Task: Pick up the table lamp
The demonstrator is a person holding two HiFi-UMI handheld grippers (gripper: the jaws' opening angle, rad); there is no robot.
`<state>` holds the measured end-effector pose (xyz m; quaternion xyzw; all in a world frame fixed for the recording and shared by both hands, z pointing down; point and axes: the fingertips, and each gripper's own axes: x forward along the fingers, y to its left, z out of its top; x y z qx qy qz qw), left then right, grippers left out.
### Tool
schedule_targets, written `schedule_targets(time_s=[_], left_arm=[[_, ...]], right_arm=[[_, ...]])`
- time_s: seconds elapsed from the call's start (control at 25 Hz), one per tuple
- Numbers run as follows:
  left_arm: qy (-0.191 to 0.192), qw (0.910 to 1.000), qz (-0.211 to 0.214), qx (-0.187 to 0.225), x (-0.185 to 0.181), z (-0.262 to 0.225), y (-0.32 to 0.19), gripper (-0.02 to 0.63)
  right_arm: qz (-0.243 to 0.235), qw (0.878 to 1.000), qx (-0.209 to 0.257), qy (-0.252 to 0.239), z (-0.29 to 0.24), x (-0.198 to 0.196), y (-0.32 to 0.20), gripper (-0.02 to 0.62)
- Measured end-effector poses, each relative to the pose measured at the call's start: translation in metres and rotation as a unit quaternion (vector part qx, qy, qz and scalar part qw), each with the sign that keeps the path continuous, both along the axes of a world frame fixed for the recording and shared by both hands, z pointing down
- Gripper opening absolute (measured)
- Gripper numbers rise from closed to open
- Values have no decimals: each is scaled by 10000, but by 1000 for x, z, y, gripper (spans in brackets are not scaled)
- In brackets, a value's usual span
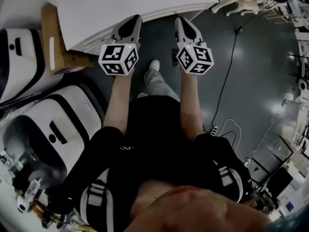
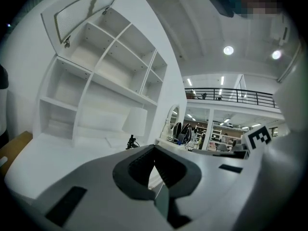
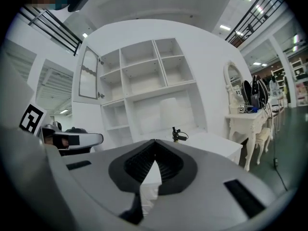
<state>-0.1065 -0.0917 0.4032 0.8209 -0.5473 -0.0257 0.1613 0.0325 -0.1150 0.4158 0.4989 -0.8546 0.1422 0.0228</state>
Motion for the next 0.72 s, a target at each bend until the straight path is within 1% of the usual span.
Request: schedule_targets(time_s=[0.32, 0.52, 0.72], left_arm=[[-43, 9998, 114, 139, 33, -11, -53, 9], [-199, 9994, 184, 217, 52, -23, -80, 9], [-395, 9985, 243, 285, 62, -27, -108, 9]], right_arm=[[263, 9995, 51, -188, -8, 40, -53, 17], [373, 9985, 153, -379, -25, 66, -83, 17], [376, 9973, 345, -536, -39, 75, -112, 18]])
